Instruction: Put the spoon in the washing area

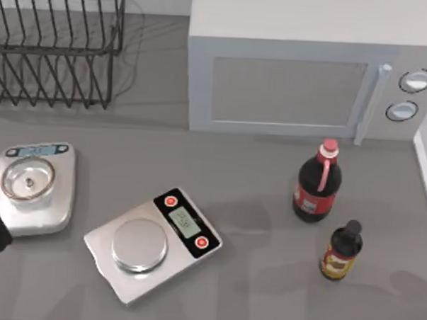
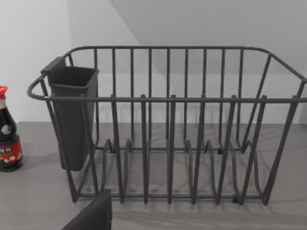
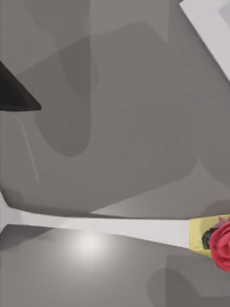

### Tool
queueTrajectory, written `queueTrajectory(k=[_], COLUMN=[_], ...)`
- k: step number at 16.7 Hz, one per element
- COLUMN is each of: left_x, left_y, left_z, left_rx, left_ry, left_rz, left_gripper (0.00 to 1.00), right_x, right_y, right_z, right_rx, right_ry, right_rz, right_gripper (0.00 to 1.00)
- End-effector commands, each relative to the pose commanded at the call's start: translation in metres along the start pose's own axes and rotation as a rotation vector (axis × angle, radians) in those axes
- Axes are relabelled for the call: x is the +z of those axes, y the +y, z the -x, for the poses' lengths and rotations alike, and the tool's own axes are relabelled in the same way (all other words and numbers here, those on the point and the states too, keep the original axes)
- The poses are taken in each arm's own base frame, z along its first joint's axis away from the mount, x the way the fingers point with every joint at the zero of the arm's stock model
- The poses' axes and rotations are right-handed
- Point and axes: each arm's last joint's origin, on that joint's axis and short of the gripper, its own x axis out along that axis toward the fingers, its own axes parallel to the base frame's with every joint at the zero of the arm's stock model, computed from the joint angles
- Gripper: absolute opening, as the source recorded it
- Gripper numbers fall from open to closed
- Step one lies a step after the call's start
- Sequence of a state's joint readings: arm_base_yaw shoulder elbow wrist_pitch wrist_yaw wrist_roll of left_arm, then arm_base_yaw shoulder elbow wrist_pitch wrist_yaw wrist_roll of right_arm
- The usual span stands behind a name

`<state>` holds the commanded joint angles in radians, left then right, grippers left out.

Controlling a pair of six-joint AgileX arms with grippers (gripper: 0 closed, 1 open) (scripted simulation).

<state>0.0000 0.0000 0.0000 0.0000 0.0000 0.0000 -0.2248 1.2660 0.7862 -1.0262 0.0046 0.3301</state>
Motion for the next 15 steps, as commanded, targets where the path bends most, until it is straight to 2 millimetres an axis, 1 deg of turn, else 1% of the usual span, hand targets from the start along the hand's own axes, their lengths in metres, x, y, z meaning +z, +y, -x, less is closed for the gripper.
queueTrajectory(k=[3,7,9,12,15], left_x=[0.0,0.0,0.0,0.0,0.0], left_y=[0.0,0.0,0.0,0.0,0.0], left_z=[0.0,0.0,0.0,0.0,0.0], left_rx=[0.0,0.0,0.0,0.0,0.0], left_ry=[0.0,0.0,0.0,0.0,0.0], left_rz=[0.0,0.0,0.0,0.0,0.0], left_gripper=[1.0,1.0,1.0,1.0,1.0], right_x=[0.008,0.007,0.008,0.01,0.011], right_y=[0.001,0.001,0.001,0.002,0.002], right_z=[0.0,-0.001,-0.005,-0.027,-0.062], right_rx=[-0.02,-0.019,-0.02,-0.021,-0.017], right_ry=[0.057,0.054,0.057,0.059,0.047], right_rz=[-0.027,-0.021,-0.024,-0.027,-0.027], right_gripper=[1.0,1.0,1.0,1.0,1.0])
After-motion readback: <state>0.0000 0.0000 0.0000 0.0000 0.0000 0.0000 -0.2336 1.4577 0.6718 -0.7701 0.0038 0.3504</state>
